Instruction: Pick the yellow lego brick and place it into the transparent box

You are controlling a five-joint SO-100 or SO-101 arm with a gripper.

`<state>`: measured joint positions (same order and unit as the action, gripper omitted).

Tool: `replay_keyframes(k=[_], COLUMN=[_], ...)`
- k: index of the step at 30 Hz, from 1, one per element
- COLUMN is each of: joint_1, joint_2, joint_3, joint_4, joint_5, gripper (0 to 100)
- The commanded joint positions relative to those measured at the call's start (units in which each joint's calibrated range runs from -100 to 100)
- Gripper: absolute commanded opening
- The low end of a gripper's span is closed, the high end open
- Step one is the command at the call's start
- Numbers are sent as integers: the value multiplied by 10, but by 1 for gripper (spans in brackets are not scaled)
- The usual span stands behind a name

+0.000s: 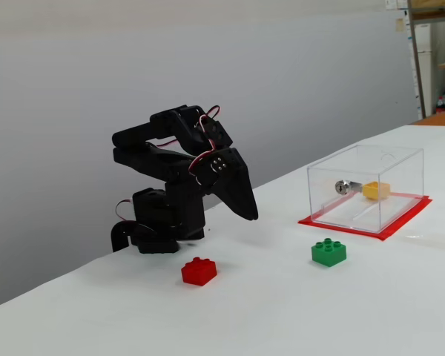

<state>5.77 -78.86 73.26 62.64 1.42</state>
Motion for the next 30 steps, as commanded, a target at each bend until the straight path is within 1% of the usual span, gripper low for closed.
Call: replay_keyframes(k=[1, 6, 18, 30], joint_1=[6, 7, 8, 3], joint_2=[-34, -82, -190, -208], joint_3=[31, 101, 189, 221], joint_4=[-8, -8, -3, -5], joint_5=[2, 2, 2, 2], gripper=[2, 2, 2, 2])
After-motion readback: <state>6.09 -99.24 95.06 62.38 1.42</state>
